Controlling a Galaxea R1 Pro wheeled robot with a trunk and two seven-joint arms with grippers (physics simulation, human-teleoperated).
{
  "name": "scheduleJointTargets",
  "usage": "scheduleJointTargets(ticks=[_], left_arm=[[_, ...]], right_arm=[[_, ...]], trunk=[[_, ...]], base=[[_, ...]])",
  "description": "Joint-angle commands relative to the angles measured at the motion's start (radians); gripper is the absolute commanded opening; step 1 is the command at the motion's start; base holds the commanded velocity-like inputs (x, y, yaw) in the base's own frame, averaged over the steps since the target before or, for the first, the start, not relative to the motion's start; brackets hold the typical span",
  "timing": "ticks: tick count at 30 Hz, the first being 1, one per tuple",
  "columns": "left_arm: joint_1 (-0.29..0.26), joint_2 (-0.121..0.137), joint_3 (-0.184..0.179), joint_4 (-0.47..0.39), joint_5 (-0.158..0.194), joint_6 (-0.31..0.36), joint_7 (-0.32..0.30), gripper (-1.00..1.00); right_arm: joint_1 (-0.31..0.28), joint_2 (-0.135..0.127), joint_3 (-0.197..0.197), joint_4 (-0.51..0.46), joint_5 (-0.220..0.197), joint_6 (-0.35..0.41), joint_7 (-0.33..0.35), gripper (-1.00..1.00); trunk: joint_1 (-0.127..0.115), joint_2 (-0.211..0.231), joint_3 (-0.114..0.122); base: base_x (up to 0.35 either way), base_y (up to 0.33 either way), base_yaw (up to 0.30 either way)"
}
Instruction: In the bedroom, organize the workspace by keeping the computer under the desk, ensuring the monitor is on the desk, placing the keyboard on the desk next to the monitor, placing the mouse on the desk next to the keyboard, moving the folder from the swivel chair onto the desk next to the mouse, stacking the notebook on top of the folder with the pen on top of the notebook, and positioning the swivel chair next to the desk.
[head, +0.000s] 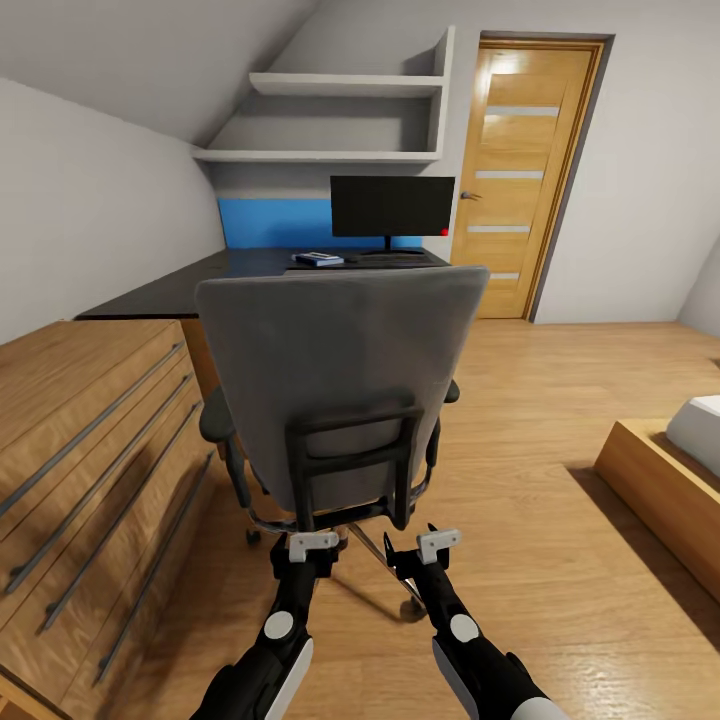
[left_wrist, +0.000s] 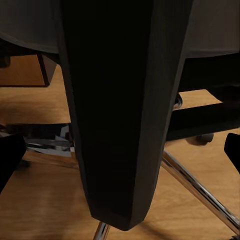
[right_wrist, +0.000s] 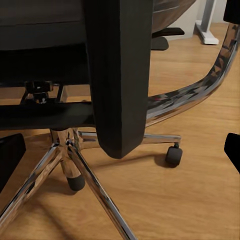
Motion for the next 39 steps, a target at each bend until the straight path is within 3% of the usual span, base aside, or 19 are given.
scheduleJointTargets(ticks=[1,28,39], left_arm=[[-0.001,0.000,-0.003,0.001,0.008,-0.007,0.005,1.00],[-0.001,0.000,-0.004,0.001,0.006,-0.035,0.005,1.00],[-0.001,0.000,-0.003,0.001,0.007,-0.035,0.005,1.00]], right_arm=[[-0.001,-0.001,0.006,0.001,-0.003,-0.003,-0.007,1.00],[-0.001,0.002,-0.006,-0.001,-0.009,-0.037,-0.017,1.00],[-0.001,0.009,-0.008,-0.002,-0.010,-0.035,-0.065,1.00]], trunk=[[0.000,0.000,-0.001],[0.000,0.000,-0.001],[0.000,0.000,-0.001]], base=[[0.000,0.000,0.000],[0.000,0.000,0.000],[0.000,0.000,0.000]])
